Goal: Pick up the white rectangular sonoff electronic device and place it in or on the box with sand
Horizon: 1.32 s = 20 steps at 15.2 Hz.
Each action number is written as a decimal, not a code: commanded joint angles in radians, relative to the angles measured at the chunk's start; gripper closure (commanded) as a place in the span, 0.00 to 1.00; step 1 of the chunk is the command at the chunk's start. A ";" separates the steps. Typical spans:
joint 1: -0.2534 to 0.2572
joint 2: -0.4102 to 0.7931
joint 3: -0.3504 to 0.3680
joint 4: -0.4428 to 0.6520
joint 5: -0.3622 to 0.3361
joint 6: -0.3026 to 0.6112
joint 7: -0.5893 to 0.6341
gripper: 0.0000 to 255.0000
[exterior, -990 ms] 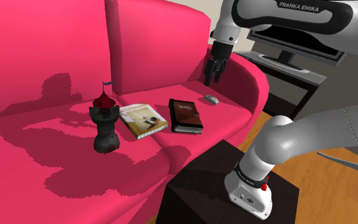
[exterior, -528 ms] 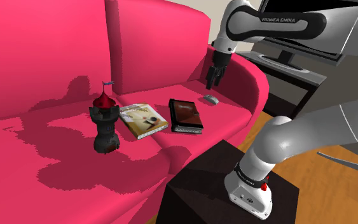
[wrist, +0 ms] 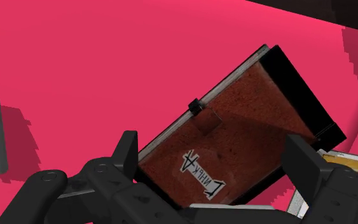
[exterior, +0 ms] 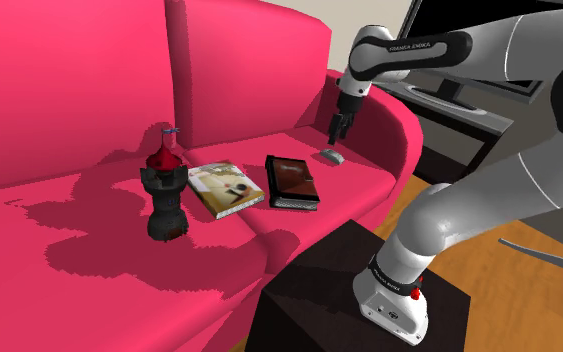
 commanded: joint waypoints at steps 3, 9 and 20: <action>-0.012 0.119 -0.074 0.035 -0.009 0.094 -0.087 0.00; -0.025 0.316 -0.178 0.122 0.029 0.208 -0.235 0.00; -0.116 0.749 -0.266 0.403 0.274 0.315 -0.557 0.00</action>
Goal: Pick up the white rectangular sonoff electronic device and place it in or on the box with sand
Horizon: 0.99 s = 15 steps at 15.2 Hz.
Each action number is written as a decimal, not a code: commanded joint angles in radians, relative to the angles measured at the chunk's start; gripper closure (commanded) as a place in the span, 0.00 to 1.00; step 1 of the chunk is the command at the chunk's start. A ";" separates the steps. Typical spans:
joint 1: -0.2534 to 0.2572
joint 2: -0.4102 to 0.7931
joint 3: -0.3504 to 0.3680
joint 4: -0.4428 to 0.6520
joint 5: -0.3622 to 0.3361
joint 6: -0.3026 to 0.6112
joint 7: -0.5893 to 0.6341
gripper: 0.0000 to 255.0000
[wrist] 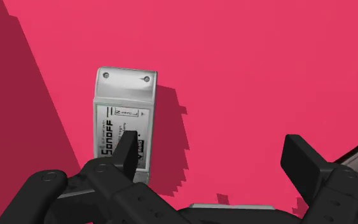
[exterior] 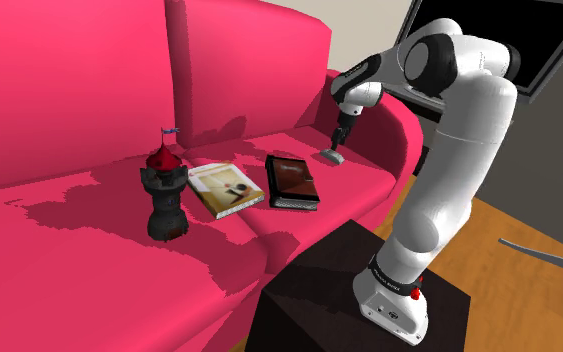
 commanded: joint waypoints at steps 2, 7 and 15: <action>-0.053 0.119 0.006 0.095 0.074 0.007 -0.082 0.00; -0.116 0.243 0.030 0.193 0.140 0.020 -0.145 0.00; -0.127 0.286 0.048 0.173 0.169 0.077 -0.163 0.00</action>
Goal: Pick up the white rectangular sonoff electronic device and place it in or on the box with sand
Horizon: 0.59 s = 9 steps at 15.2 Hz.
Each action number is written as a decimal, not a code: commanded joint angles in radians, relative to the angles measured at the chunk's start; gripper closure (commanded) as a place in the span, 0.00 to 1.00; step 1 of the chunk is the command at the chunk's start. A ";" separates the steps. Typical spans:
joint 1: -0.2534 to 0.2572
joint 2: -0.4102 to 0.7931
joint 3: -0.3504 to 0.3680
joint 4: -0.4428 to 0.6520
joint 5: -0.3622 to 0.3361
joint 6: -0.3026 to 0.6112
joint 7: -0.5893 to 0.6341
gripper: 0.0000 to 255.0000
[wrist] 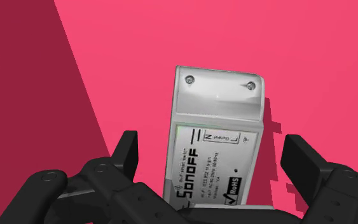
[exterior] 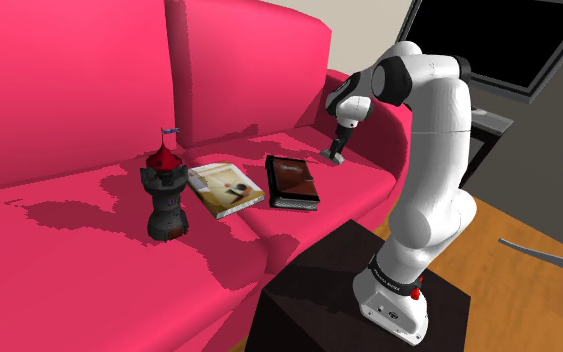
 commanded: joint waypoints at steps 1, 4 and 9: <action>0.000 0.001 0.001 -0.001 0.001 0.002 -0.001 0.00; 0.000 0.001 0.001 -0.001 0.001 0.002 -0.001 0.00; 0.000 0.001 0.001 -0.001 0.001 0.002 0.000 1.00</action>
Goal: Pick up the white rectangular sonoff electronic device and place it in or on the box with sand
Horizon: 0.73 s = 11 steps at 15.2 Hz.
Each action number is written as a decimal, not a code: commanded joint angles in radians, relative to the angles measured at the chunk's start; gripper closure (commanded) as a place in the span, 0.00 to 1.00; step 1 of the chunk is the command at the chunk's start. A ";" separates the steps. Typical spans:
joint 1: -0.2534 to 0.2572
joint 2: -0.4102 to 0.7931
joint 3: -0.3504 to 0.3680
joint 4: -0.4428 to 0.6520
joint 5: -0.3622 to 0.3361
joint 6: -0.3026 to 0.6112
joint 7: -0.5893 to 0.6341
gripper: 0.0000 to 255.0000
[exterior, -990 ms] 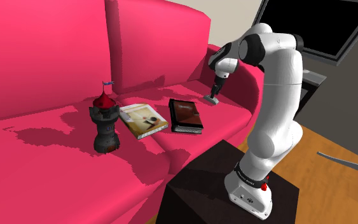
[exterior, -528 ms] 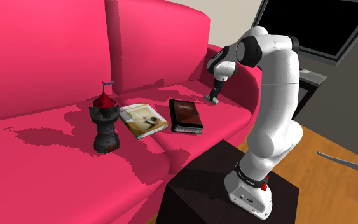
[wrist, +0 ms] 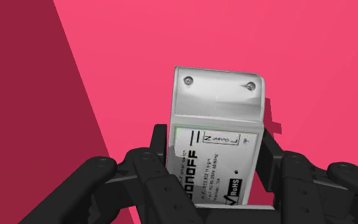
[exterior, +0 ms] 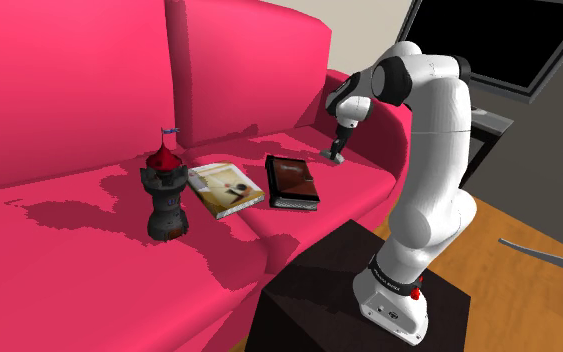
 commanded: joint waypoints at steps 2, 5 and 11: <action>0.000 0.000 0.000 0.000 0.000 0.000 0.000 1.00; 0.000 0.000 0.000 0.000 0.000 0.000 0.000 1.00; 0.012 -0.041 -0.016 0.013 -0.027 -0.049 0.017 1.00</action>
